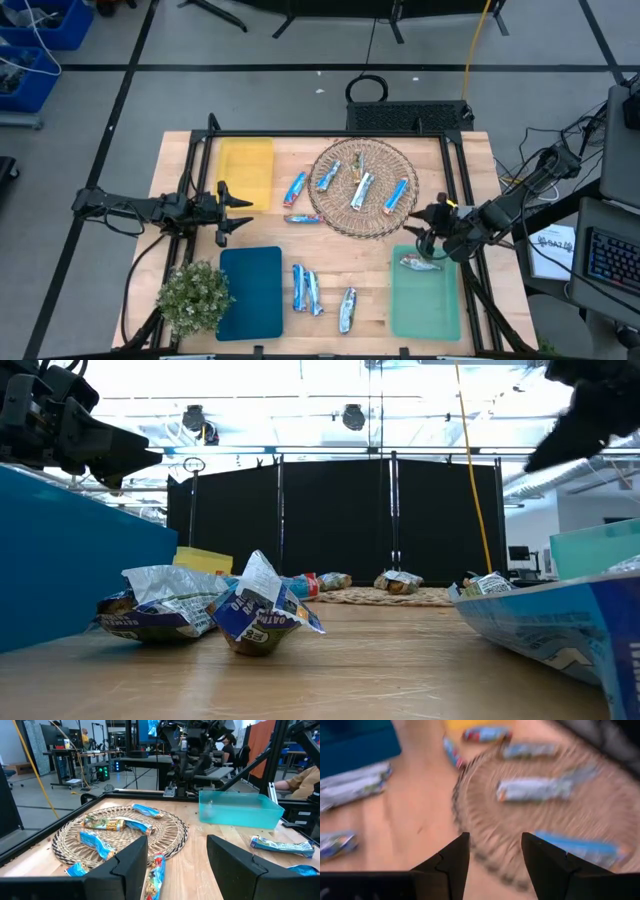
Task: Pick and place Granola Bars by type
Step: Put the red granola bar into the light blue bin
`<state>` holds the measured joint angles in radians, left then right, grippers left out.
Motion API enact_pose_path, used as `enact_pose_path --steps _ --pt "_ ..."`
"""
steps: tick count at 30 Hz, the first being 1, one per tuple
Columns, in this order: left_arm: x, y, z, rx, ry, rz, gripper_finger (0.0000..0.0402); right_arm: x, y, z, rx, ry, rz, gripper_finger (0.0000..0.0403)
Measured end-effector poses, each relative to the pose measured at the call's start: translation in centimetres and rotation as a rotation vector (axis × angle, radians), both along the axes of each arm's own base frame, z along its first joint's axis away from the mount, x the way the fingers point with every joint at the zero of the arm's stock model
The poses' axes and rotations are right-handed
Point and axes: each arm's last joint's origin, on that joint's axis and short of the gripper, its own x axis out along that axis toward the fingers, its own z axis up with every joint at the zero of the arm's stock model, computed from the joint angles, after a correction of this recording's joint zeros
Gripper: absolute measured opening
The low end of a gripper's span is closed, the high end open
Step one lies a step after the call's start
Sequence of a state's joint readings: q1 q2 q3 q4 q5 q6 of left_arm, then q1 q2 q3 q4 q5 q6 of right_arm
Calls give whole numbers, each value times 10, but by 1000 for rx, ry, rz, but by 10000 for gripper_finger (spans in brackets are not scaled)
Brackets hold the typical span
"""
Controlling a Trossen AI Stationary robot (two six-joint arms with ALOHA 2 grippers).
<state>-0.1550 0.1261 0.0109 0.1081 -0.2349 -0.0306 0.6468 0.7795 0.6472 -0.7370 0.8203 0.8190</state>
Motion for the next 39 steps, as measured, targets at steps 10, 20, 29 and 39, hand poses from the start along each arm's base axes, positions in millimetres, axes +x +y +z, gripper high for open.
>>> enact_pose_path --steps 10,20,29,39 --pt "0 0 0 0 0 0 209 4 -8 4 -143 -46 -74 171" --pt "0 0 0 0 0 0 209 15 -23 -16 -137 -101 -51 171" --pt "0 0 0 0 0 0 209 8 -54 -20 -136 -311 54 171" --pt "0 0 0 0 0 0 209 -1 -78 -16 -216 -477 150 169"
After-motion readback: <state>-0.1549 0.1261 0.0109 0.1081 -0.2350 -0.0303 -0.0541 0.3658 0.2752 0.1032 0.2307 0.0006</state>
